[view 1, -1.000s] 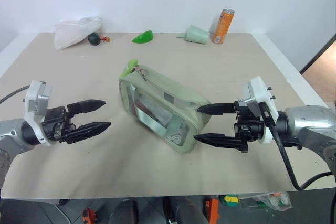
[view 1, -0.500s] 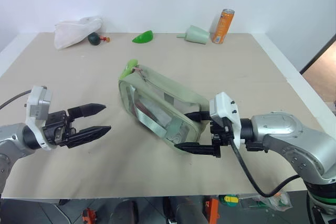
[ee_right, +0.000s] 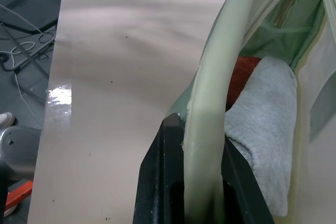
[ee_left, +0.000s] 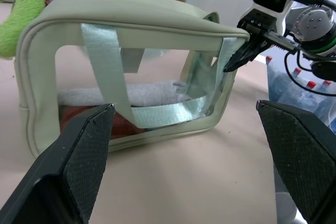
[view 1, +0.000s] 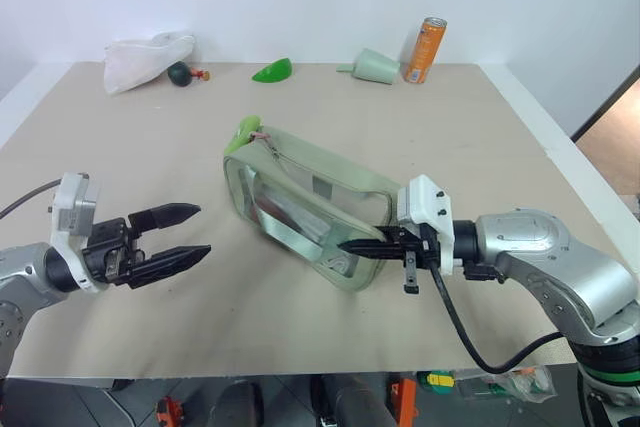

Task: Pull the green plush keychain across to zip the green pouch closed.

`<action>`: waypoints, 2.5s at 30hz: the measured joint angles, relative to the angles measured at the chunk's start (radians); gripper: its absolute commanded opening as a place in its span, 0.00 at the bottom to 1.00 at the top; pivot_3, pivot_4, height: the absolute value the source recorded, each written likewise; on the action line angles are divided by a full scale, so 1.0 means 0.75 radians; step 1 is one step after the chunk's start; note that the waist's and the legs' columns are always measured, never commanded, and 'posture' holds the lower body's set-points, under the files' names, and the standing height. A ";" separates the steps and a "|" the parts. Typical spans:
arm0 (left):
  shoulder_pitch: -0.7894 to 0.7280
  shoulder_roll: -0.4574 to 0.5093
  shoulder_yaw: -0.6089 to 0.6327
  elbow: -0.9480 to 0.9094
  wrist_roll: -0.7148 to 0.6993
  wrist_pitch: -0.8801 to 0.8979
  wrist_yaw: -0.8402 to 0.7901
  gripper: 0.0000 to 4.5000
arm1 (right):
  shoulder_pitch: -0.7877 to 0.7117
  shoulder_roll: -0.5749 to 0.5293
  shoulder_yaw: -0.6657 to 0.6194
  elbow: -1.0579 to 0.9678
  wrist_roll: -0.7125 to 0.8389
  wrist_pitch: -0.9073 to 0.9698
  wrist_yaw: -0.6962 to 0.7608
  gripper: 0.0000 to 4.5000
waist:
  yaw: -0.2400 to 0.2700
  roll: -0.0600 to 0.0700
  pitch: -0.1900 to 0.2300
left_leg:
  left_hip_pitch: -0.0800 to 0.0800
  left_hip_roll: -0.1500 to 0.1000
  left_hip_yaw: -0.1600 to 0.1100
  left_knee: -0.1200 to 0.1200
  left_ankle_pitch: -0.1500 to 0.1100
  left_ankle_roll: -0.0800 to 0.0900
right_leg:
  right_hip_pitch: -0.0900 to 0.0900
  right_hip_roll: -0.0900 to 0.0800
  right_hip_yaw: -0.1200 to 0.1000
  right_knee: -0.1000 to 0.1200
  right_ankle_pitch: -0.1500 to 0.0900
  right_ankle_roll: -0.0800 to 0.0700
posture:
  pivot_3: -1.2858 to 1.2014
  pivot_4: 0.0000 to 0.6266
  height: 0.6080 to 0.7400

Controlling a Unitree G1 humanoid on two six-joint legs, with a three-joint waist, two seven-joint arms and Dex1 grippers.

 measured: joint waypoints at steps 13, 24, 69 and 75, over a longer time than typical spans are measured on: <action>-0.016 -0.001 -0.030 0.099 0.041 -0.010 -0.049 0.99 | -0.343 -0.051 -0.020 0.431 -0.182 -0.428 0.420 0.01 | 0.000 0.001 0.001 | -0.002 0.001 0.000 0.006 -0.001 0.002 | 0.000 0.001 -0.002 0.002 0.002 -0.004 | 0.52 0.24 1.00; 0.068 0.004 0.028 0.117 0.053 -0.010 -0.068 0.99 | -0.425 0.123 0.022 0.639 -0.251 -0.677 0.625 0.01 | -0.006 0.001 0.001 | 0.003 0.003 0.001 0.010 -0.002 0.002 | -0.001 0.002 -0.002 0.014 0.000 -0.007 | 0.52 0.24 1.00; -0.024 0.040 0.050 0.178 0.022 0.056 -0.078 0.99 | -0.311 -0.040 -0.255 0.488 0.129 -0.057 0.525 0.98 | 0.002 0.002 0.001 | 0.002 0.010 -0.001 0.008 -0.006 -0.007 | -0.003 0.007 -0.008 0.015 -0.006 -0.017 | 0.52 0.24 1.00; -0.060 0.034 0.022 0.181 0.022 0.063 -0.063 0.99 | -0.189 -0.107 -0.371 0.406 0.264 0.053 0.521 0.98 | 0.000 0.002 0.001 | 0.004 0.010 -0.001 0.009 -0.006 -0.007 | -0.002 0.008 -0.007 0.015 -0.005 -0.015 | 0.52 0.24 1.00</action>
